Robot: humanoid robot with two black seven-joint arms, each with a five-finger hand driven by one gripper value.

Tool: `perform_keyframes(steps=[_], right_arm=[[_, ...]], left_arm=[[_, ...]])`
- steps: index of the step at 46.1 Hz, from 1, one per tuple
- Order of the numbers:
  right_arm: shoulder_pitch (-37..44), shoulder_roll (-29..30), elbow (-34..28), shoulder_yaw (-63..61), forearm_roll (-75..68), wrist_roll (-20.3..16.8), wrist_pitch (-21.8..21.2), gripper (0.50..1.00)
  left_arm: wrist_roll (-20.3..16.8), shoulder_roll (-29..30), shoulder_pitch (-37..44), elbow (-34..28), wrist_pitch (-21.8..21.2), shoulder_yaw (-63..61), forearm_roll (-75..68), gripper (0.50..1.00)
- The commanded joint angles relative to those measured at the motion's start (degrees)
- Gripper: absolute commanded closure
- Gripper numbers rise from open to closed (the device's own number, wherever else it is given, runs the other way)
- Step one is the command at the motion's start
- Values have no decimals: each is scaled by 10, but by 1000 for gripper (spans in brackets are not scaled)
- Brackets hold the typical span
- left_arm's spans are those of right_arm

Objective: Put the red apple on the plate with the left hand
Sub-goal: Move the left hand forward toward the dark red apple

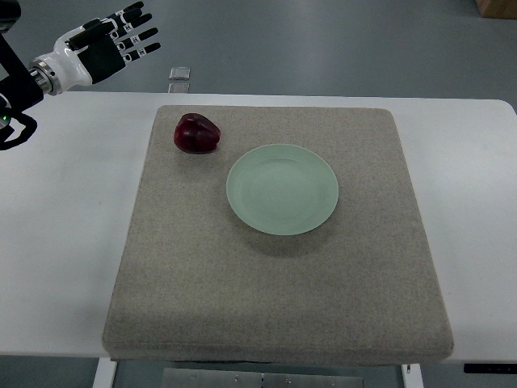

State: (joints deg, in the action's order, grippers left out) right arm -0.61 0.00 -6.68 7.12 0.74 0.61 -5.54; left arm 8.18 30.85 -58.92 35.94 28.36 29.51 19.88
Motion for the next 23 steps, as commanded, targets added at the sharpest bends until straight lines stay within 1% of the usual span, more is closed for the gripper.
perform_keyframes(steps=[1,10,15,23], right_arm=[[0,0,0,0,1,0,0,536],[0,0,0,0,0,0,0,536],[0,0,0,0,0,0,0,536],[0,0,0,0,0,0,0,536]], left_arm=[[0,0,1,-1,-1,0,1,501],[0,-2,-6,-8,-1,-2,1,501],[0,-1,-11,-11,-8,-2,3,501],[0,-1,-16,-20,-1,-5,0,501]])
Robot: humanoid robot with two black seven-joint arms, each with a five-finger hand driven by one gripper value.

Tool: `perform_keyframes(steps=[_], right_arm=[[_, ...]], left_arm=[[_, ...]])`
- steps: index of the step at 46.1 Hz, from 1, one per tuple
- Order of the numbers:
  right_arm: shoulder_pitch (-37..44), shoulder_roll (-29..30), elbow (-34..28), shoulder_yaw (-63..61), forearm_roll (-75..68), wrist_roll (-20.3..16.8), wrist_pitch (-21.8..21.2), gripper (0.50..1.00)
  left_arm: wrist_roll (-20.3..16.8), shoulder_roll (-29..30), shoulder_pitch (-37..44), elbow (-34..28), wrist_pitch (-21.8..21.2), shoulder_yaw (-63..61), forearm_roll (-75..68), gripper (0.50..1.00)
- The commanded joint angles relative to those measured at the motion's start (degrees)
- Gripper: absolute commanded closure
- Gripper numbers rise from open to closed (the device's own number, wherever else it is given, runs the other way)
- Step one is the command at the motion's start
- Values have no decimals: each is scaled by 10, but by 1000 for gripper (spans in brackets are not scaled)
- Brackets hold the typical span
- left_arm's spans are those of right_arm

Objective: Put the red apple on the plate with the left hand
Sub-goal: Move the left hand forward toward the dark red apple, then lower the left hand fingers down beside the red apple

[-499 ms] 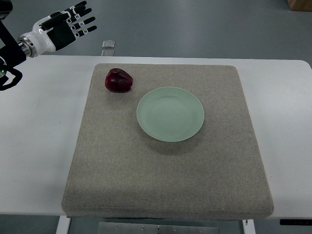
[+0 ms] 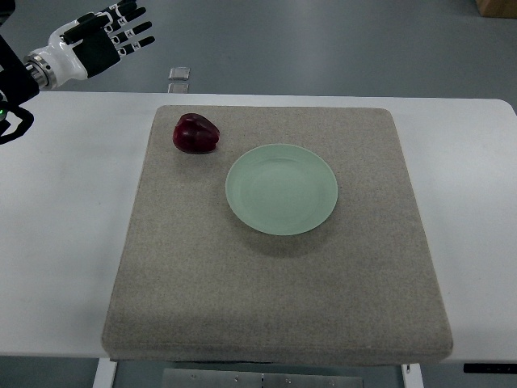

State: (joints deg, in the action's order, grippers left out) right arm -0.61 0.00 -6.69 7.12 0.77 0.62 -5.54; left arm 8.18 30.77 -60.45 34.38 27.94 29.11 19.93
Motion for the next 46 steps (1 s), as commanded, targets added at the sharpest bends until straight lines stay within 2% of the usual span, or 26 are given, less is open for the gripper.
perform_keyframes(steps=[1,8,15,19,26,30,34,46], right_arm=[[0,0,0,0,-1,0,0,536],[0,0,0,0,-1,0,0,536],[0,0,0,0,0,0,0,536],[0,0,0,0,0,0,0,536],[0,0,0,0,-1,0,0,536],[0,0,0,0,0,0,0,536],[0,0,0,0,-1,0,0,536],[0,0,0,0,-1,0,0,536]], left_arm=[[-1,0,-1,-5,4,-1,-1,501],[-1,1,-1,-5,22,-5,-29,501],[-6,2,-6,-5,28,3,-211,501],[-40,1,-6,-4,27,8,-314,501],[-152,2,-13,-1,26,7,-479,504],[-190,3,-18,2,24,6,-563,504],[-203,3,-34,7,24,-1,-625,504],[-208,1,-72,9,25,-40,-748,504]])
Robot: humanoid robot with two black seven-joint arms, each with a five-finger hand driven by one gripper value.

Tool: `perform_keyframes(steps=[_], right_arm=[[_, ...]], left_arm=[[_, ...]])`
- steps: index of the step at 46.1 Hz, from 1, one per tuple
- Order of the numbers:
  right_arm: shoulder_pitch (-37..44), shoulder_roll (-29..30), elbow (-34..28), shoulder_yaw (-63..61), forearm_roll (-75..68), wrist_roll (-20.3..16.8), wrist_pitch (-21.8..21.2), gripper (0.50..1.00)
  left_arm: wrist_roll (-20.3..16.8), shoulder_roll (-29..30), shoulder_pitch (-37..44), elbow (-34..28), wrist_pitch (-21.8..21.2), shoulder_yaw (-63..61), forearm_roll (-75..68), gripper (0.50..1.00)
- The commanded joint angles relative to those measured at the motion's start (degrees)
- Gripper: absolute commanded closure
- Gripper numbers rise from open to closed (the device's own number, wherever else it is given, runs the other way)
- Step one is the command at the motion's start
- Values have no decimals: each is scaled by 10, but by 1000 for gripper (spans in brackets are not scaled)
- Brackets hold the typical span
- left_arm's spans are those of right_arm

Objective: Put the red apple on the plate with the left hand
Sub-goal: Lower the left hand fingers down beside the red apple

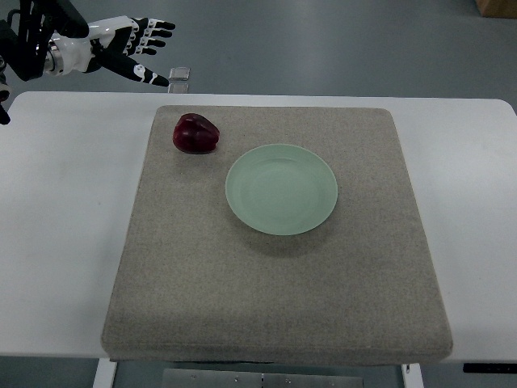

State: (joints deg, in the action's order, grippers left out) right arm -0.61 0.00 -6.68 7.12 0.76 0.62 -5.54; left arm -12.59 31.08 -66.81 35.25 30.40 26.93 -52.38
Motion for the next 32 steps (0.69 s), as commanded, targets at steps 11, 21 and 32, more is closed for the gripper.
perform_keyframes(steps=[11,21,32], right_arm=[[0,0,0,0,-1,0,0,536],[0,0,0,0,0,0,0,536],[0,0,-1,0,-1,0,0,536]], left_arm=[[-45,-22,-15,-1,-16,-40,-163,510],[-67,-33,-13,0,-62,-61,-245,512],[-80,-46,-1,1,-99,-64,-346,514]])
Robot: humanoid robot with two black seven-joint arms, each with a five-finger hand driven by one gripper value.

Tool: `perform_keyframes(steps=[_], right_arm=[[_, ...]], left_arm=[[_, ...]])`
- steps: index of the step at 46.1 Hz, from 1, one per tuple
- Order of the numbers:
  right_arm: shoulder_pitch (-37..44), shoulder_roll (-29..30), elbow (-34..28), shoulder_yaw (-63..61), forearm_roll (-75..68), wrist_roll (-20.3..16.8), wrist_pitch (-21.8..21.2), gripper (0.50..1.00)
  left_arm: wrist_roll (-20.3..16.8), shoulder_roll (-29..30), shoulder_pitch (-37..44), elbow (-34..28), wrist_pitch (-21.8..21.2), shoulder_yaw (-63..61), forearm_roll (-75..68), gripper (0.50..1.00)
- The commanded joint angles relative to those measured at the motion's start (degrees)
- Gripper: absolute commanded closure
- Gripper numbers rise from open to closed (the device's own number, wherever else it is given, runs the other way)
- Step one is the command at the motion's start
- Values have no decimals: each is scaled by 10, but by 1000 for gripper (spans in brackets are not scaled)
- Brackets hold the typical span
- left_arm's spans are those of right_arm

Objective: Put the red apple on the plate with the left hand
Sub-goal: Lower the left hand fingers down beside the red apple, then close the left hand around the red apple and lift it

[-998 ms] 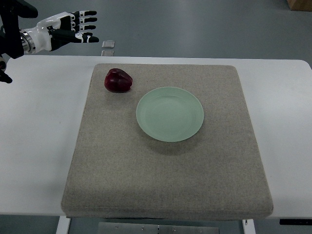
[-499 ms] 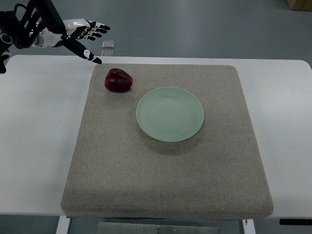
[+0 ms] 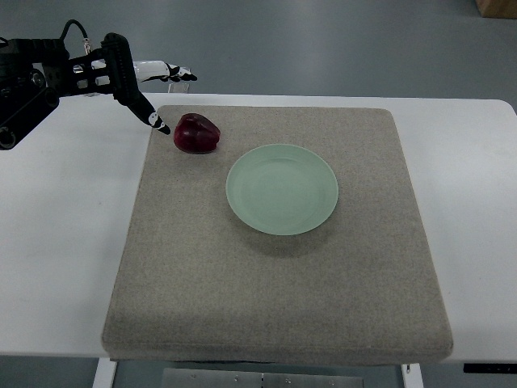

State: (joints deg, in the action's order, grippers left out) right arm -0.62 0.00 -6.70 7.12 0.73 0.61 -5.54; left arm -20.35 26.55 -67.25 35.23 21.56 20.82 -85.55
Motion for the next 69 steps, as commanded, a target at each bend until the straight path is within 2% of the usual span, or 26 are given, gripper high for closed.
perform_keyframes(steps=[1,14,42,43,45,49,51,54,59,64,69], right_arm=[[0,0,0,0,0,0,0,536],[0,0,0,0,1,0,0,536],[0,0,-1,0,1,0,0,536],[0,0,0,0,1,0,0,536],[0,0,0,0,1,0,0,536],[0,0,0,0,0,0,0,536],[0,0,0,0,1,0,0,536],[0,0,0,0,0,0,0,536],[0,0,0,0,0,0,0,536],[0,0,0,0,0,0,0,536],[0,0,0,0,1,0,0,536]], left_arm=[[-2,-1,7,2,-13,-5,-16,514],[-2,-20,25,7,-26,-19,-19,514],[-1,-42,41,-3,-82,-42,-21,514],[-1,-42,41,-3,-83,-43,-21,567],[-1,-42,41,-3,-83,-43,-21,598],[-1,-47,41,-2,-83,-43,-21,613],[-1,-48,41,-3,-83,-43,-21,643],[-1,-49,41,-3,-83,-43,-21,649],[-1,-49,41,-2,-83,-43,-22,714],[-1,-49,41,-3,-83,-43,-22,724],[-1,-49,41,-3,-83,-44,-22,782]])
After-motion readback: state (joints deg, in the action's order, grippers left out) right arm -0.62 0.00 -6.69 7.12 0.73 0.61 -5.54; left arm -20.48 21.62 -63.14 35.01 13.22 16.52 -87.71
